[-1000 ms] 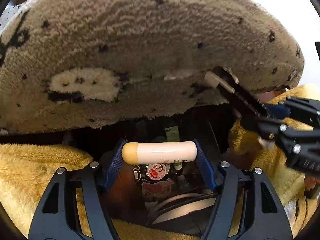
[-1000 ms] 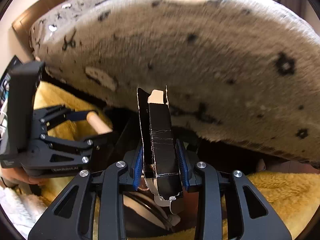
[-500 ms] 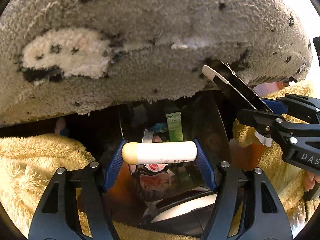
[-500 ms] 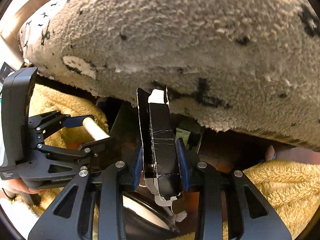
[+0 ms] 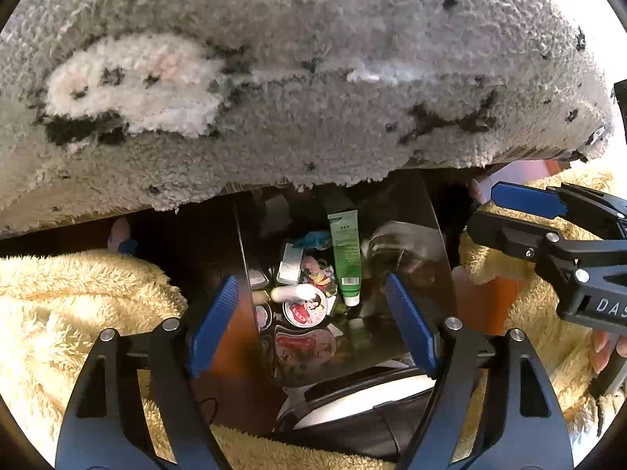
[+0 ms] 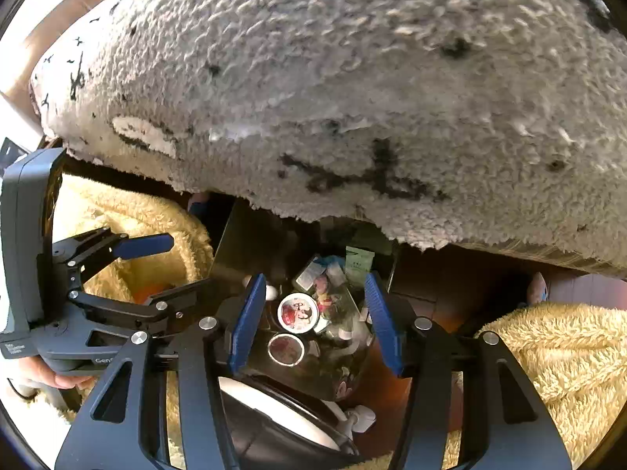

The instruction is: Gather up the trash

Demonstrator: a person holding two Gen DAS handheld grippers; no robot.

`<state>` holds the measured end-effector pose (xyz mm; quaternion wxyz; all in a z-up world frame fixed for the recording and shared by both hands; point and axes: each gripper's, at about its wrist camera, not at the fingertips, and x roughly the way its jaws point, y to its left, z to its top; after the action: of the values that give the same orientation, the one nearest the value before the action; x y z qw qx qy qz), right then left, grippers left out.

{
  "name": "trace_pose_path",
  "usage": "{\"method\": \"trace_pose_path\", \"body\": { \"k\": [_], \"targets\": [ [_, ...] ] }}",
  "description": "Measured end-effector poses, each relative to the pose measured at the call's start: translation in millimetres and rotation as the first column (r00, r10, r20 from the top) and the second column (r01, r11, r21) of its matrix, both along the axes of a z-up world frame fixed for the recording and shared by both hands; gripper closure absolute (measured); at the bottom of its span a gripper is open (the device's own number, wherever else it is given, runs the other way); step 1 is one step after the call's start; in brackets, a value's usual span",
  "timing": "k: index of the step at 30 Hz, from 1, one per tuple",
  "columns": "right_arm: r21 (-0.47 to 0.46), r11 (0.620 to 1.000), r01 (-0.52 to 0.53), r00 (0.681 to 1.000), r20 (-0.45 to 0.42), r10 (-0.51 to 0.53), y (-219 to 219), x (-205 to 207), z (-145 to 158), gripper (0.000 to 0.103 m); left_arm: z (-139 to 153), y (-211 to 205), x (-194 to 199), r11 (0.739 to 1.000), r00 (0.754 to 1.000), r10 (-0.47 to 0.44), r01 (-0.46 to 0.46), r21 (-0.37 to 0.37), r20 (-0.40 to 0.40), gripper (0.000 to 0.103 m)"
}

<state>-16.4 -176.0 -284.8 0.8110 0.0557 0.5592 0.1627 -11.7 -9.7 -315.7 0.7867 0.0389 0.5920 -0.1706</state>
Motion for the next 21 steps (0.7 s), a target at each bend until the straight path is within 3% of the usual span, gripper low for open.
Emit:
{"method": "trace_pose_path", "body": {
  "k": [9, 12, 17, 21],
  "targets": [
    [0.007, 0.999, 0.031, 0.999, 0.04, -0.031, -23.2, 1.3, 34.4, 0.044, 22.6, 2.8, -0.3, 1.0, 1.0, 0.017, -0.016, -0.02, 0.027, 0.027],
    [0.008, 0.999, 0.052, 0.996, 0.077, -0.052, -33.3, -3.2, 53.6, 0.037, 40.1, 4.0, -0.3, 1.0, 0.998, 0.011, -0.01, -0.011, 0.069, 0.025],
    [0.007, 0.996, 0.094, 0.967, 0.239, -0.093, -41.9, -14.6, 113.8, 0.014, 109.7, 13.5, 2.5, 0.999, 0.978, 0.02, -0.009, -0.052, 0.21, 0.018],
    [0.002, 0.988, 0.153, 0.913, 0.381, -0.142, -57.1, -23.8, 167.0, 0.004, 178.1, 21.3, 1.5, 0.998, 0.922, 0.046, -0.025, -0.06, 0.384, 0.01]
  ]
}}
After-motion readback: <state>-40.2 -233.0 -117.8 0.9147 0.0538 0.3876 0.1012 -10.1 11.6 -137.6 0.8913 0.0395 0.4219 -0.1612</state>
